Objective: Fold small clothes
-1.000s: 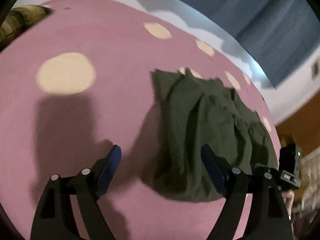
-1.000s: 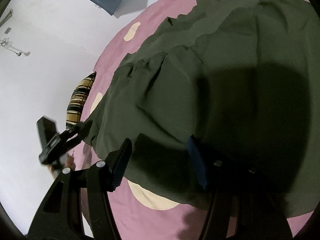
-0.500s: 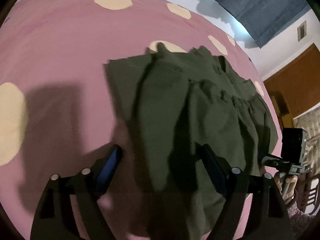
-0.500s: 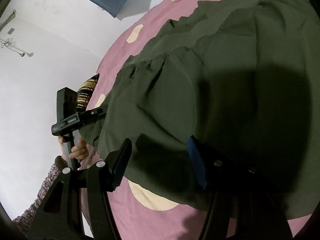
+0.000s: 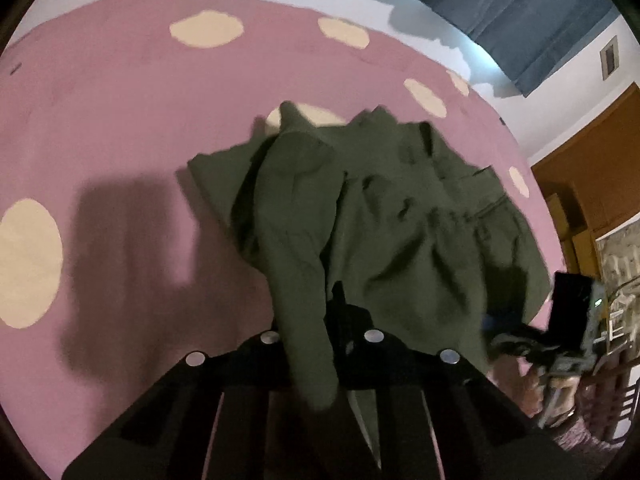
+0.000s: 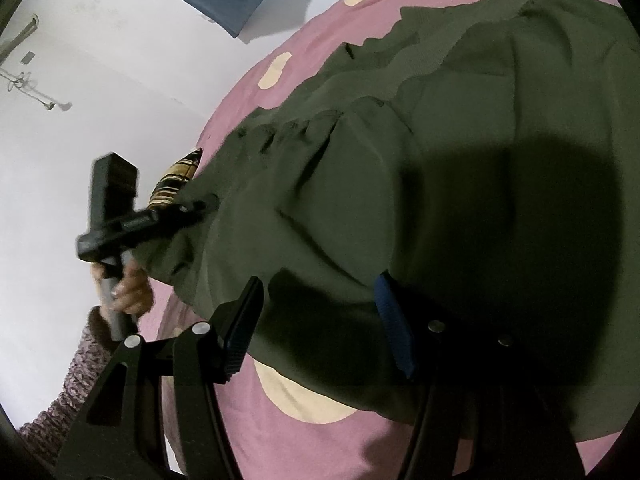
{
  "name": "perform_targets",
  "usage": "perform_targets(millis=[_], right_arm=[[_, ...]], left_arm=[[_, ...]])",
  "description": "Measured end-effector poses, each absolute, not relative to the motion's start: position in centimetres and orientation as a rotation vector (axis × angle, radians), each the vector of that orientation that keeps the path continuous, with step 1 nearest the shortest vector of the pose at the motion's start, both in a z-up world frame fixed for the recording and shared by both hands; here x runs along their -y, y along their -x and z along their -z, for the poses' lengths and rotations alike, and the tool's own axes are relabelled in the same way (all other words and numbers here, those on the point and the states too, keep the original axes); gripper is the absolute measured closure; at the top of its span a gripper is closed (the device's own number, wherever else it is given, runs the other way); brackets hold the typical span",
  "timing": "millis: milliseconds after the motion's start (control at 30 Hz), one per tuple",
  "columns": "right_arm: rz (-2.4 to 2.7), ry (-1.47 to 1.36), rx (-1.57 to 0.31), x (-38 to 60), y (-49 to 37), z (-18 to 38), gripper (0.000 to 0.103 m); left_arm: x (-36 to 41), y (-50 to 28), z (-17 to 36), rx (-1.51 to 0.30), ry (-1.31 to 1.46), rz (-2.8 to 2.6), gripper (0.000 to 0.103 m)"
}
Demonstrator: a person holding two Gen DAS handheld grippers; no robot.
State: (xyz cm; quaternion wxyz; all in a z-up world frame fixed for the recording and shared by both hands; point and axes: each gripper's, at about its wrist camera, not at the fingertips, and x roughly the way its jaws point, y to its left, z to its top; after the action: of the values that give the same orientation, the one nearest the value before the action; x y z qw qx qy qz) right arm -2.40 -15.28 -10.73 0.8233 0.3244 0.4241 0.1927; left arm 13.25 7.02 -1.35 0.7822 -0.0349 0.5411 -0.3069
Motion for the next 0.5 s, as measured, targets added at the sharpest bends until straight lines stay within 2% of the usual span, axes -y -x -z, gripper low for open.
perform_targets(millis=[233,400,500], right_arm=[[-0.379,-0.703,-0.886,15.6,2.7,10.1,0.047],[-0.351,-0.646,-0.743,14.9,5.0,6.7,0.047],[-0.429,-0.648,-0.787,13.4,5.1,7.3,0.047]], left_arm=[[-3.7,-12.0,-3.1,-1.133,-0.005,0.628,0.095],[-3.1,-12.1,-4.0,-1.14,-0.001,0.616,0.095],[-2.7,-12.0,-4.6,-1.139,-0.002,0.612,0.095]])
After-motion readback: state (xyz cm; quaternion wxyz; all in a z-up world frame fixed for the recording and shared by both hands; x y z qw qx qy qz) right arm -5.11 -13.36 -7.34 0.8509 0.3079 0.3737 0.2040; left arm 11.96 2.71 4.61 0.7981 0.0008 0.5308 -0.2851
